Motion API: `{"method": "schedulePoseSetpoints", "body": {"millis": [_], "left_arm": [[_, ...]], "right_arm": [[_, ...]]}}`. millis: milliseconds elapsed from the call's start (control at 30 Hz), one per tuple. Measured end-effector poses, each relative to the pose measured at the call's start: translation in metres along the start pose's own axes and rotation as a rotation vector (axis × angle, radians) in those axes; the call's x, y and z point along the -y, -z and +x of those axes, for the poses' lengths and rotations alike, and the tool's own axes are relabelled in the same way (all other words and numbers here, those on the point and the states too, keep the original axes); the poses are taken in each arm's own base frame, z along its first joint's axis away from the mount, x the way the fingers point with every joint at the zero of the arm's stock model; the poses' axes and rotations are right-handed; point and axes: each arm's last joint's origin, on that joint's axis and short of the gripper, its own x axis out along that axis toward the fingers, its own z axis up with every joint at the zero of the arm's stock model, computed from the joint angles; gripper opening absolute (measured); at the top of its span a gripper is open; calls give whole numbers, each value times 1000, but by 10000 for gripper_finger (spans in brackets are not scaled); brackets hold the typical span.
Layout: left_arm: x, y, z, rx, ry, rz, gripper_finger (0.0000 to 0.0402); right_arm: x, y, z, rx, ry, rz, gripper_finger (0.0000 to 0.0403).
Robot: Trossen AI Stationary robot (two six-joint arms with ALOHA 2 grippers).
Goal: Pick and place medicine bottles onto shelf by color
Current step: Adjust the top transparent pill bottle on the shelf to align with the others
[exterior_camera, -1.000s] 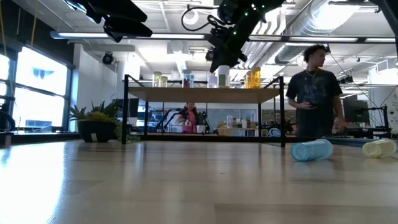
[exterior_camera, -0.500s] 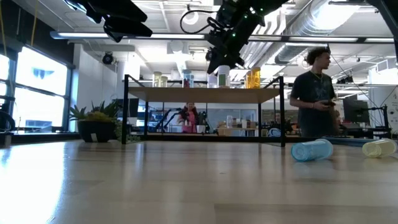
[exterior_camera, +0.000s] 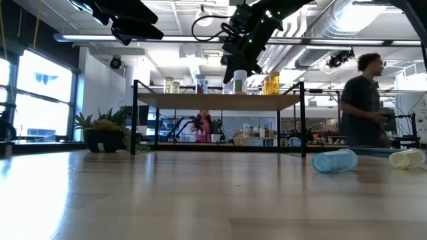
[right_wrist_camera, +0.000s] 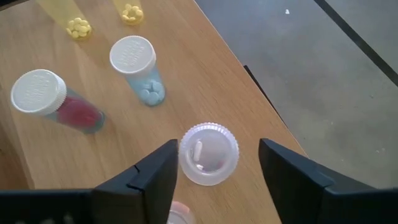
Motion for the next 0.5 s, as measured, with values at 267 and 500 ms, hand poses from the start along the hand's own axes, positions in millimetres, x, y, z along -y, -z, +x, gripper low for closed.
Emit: {"method": "schedulePoseSetpoints", "body": {"millis": [267,500], "left_arm": [[0,0,0,0,0,0,231],[0,0,0,0,0,0,231]], "right_arm": [[0,0,0,1,0,0,148],[1,0,-1,-3,22,-7,127]]}}
